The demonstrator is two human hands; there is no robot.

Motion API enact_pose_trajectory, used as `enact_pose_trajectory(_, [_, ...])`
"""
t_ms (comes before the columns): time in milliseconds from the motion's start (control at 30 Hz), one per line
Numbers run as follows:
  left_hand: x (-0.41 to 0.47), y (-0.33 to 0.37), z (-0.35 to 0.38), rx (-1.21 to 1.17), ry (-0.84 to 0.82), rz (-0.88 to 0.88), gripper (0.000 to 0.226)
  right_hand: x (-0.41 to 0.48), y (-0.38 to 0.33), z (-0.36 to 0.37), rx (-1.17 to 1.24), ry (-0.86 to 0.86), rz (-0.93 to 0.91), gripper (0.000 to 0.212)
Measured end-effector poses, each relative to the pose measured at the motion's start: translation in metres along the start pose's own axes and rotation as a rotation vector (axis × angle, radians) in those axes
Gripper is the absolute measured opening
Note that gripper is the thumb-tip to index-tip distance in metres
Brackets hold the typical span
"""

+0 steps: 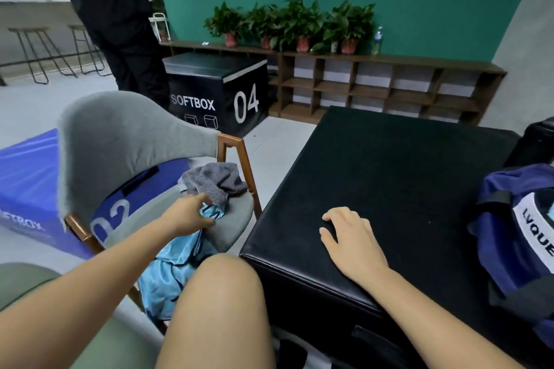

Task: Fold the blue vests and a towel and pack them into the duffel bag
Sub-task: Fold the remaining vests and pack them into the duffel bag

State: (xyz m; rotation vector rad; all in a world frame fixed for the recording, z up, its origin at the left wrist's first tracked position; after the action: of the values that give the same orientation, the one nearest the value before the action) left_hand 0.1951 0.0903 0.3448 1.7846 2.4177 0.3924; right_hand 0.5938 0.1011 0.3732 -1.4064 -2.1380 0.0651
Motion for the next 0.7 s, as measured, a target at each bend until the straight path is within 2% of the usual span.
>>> enact_pose_trajectory(100, [-0.003, -0.042, 0.028, 0.061, -0.053, -0.092, 0.067, -0.003, -0.002, -0.002, -0.045, 0.02, -0.002, 0.031])
enact_pose_trajectory(200, [-0.007, -0.074, 0.051, 0.108, -0.071, -0.139, 0.064, -0.005, 0.0, 0.001, -0.063, 0.02, -0.015, 0.031])
enact_pose_trajectory(333, [-0.013, -0.094, 0.062, 0.152, -0.035, -0.172, 0.029, -0.007, 0.001, 0.002, -0.085, 0.036, -0.018, 0.029])
enact_pose_trajectory(400, [-0.014, -0.098, 0.06, 0.17, -0.012, -0.178, 0.019, -0.007, 0.001, 0.001, -0.098, 0.041, -0.016, 0.028])
enact_pose_trajectory(600, [-0.003, -0.104, 0.033, 0.046, 0.086, -0.202, 0.025, -0.007, 0.0, 0.002, -0.109, 0.042, -0.023, 0.026])
enact_pose_trajectory(700, [-0.003, -0.093, 0.015, 0.018, 0.114, -0.156, 0.023, -0.007, -0.001, 0.001, -0.117, 0.036, -0.015, 0.029])
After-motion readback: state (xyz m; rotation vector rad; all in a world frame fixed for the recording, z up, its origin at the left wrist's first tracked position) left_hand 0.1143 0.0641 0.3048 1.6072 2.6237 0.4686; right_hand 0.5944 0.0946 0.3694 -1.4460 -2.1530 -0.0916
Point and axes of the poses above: each hand's wrist, its own x-axis towards the middle knuckle, its own z-axis out of the palm, y = z × x, the point moved 9 cm from there along x, towards the middle knuckle, and after that the axes turned 11 degrees about y, right-handed, at the moved point
